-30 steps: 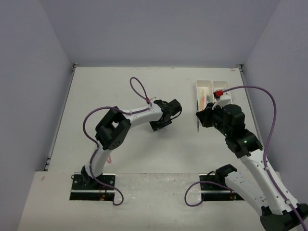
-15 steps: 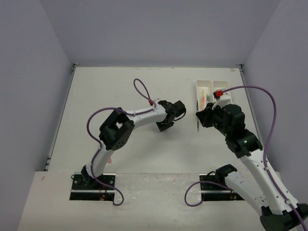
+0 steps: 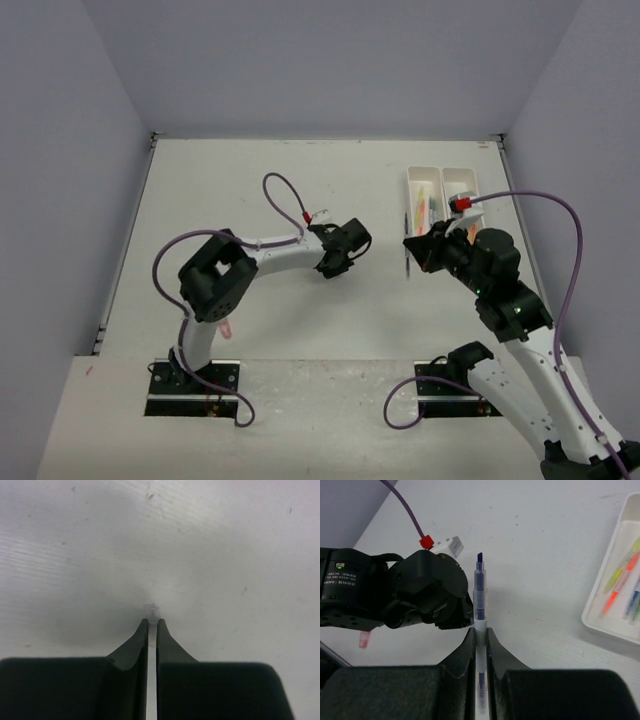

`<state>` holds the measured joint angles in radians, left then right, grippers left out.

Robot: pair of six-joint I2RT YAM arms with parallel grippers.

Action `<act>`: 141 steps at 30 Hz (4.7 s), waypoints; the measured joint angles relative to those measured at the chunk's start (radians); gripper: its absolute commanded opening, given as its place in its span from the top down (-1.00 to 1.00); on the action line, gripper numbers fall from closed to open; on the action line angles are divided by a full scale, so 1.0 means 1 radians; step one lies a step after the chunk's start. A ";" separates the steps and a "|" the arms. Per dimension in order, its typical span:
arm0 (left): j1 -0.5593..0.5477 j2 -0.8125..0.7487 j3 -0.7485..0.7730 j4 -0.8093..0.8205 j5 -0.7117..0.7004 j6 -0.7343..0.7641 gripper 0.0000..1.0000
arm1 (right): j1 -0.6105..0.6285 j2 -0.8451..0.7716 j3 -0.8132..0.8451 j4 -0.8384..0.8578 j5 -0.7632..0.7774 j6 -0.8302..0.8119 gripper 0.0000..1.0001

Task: Sort the stationery into containers
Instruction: Close the pen cap on the pen.

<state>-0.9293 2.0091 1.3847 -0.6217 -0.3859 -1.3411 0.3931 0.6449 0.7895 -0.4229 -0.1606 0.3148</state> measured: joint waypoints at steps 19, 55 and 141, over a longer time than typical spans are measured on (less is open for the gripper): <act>0.011 -0.996 -0.761 1.311 0.396 0.758 1.00 | 0.518 0.063 -0.388 0.824 -0.083 0.427 1.00; 0.011 -0.980 -0.749 1.324 0.472 0.779 1.00 | 0.525 -0.021 -0.358 0.737 0.066 0.337 1.00; 0.013 -0.929 -0.656 1.179 0.538 0.728 1.00 | 0.525 0.023 -0.134 0.457 0.144 0.042 1.00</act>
<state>-0.9167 1.0805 0.7291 0.5577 0.1523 -0.6128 0.9180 0.6681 0.6552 0.0341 -0.0162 0.3567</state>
